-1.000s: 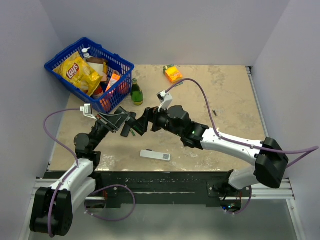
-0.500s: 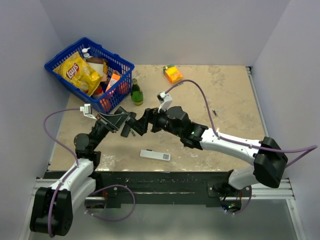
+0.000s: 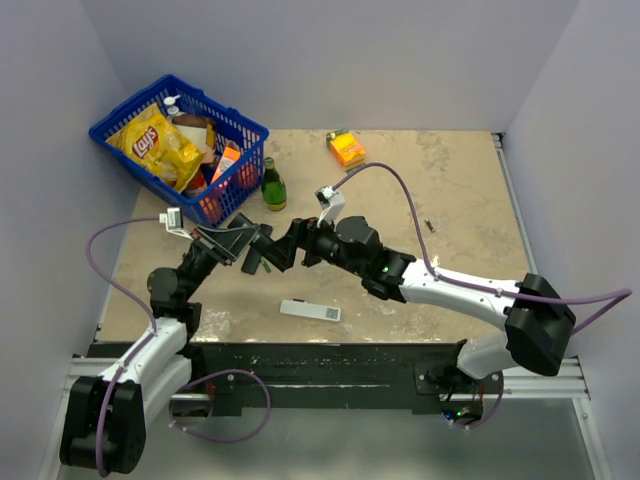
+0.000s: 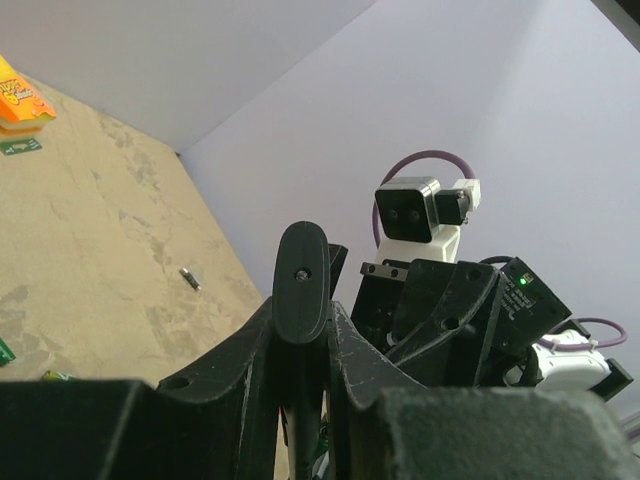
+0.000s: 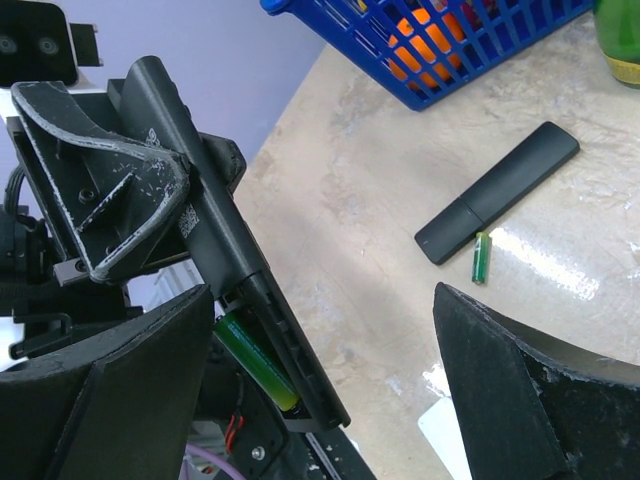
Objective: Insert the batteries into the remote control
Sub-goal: Load the battery into the remote control.
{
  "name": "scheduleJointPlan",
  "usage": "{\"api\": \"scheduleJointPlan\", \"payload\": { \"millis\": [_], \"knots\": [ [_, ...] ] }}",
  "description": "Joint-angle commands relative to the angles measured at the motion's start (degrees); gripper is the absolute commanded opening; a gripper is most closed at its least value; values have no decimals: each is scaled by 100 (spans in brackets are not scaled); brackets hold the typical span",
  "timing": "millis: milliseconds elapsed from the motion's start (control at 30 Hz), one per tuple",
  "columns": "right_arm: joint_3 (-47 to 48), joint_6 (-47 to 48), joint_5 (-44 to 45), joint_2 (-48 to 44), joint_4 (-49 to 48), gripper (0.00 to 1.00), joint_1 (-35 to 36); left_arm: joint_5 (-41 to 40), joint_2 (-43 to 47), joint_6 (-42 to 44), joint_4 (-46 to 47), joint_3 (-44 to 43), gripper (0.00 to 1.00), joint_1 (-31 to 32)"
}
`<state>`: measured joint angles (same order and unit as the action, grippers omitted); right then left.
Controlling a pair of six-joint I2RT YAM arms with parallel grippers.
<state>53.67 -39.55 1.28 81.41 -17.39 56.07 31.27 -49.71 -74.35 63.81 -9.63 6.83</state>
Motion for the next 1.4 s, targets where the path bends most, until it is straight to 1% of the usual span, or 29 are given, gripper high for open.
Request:
{"api": "scheduleJointPlan", "payload": {
  "millis": [0, 433, 633, 767, 933, 1100, 1233, 1367],
  "knots": [
    [-190, 114, 57, 42, -45, 91, -9, -147, 181, -405, 641, -127, 0, -6],
    [178, 281, 92, 51, -2, 91, -123, -112, 155, -414, 448, -13, 0, -6],
    [424, 562, 4, 42, 51, 92, -202, -77, 94, -396, 369, -4, 0, -6],
    [600, 790, -57, 68, 121, 95, -202, -68, -20, -361, 351, -21, 0, -6],
    [750, 1010, -110, 16, 279, 96, -220, 11, -144, -352, 395, -39, 0, -6],
    [540, 1441, -644, -370, 359, 96, -290, 90, -205, -300, 378, -118, 0, -6],
    [119, 1792, -1067, -652, 368, 95, -334, 134, -267, -308, 421, -162, 0, -6],
    [-286, 1819, -1498, -898, 236, 94, -597, 169, -276, -352, 492, -197, 0, -6]
  ]
}}
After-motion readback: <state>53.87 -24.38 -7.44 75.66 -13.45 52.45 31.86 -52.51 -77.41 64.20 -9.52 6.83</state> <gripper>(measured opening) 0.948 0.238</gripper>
